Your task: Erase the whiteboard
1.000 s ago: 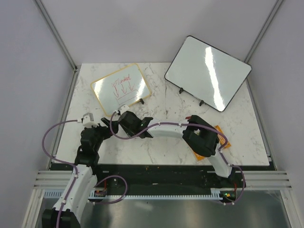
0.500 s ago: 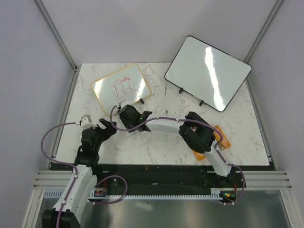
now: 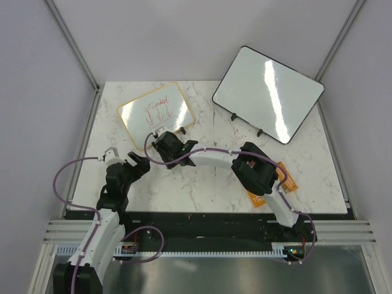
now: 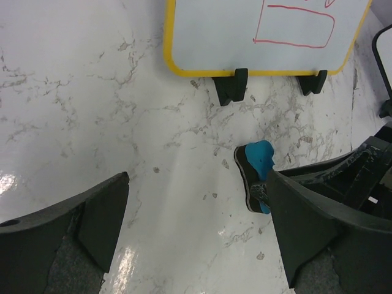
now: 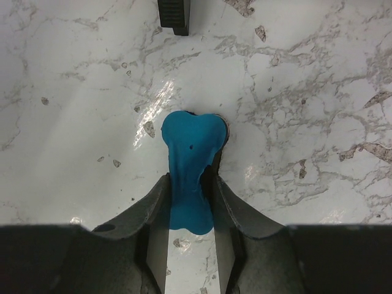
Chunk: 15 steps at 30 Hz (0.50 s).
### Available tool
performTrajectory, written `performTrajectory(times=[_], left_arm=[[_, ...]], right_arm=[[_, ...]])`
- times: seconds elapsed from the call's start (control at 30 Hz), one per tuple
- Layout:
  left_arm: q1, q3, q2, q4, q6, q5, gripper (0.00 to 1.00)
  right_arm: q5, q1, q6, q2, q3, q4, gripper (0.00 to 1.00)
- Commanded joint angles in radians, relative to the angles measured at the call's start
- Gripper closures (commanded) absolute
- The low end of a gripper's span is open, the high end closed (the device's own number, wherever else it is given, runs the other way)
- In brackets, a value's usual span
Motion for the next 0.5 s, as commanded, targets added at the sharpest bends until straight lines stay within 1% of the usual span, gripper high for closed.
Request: performTrajectory(times=[0.0, 0.13, 0.2, 0.3, 0.33, 0.37, 0.4, 0.43, 0.47], left_arm=[[-0.001, 0.082, 0.066, 0.049, -0.039, -0.037, 0.01], [0.001, 0.162, 0.121, 0.058, -0.066, -0.074, 0.03], [-0.001, 0.199, 0.16, 0.096, -0.095, -0.063, 0.06], [-0.001, 0.342, 0.272, 0.086, -0.068, -0.034, 0.07], [-0.001, 0.449, 0.302, 0.037, -0.048, -0.031, 0.07], [-0.001, 0.505, 0.374, 0.006, -0.008, -0.037, 0.07], [0.001, 0.566, 0.405, -0.047, 0.006, -0.057, 0.06], [0.002, 0.684, 0.442, -0.169, 0.009, -0.133, 0.05], [0.001, 0.729, 0.492, -0.209, 0.011, -0.166, 0.05]], right_arm=[[0.013, -0.019, -0.006, -0.046, -0.071, -0.006, 0.78], [0.005, -0.033, -0.013, -0.095, -0.132, 0.04, 0.78], [0.003, -0.04, -0.016, -0.117, -0.158, 0.051, 0.78], [0.0, -0.054, -0.02, -0.153, -0.191, 0.072, 0.77], [0.0, -0.057, -0.023, -0.166, -0.198, 0.089, 0.78], [-0.001, -0.063, -0.028, -0.175, -0.217, 0.095, 0.78], [0.0, -0.066, -0.032, -0.196, -0.221, 0.102, 0.78], [0.005, -0.067, -0.034, -0.207, -0.224, 0.109, 0.78], [0.011, -0.07, -0.034, -0.218, -0.235, 0.115, 0.78]])
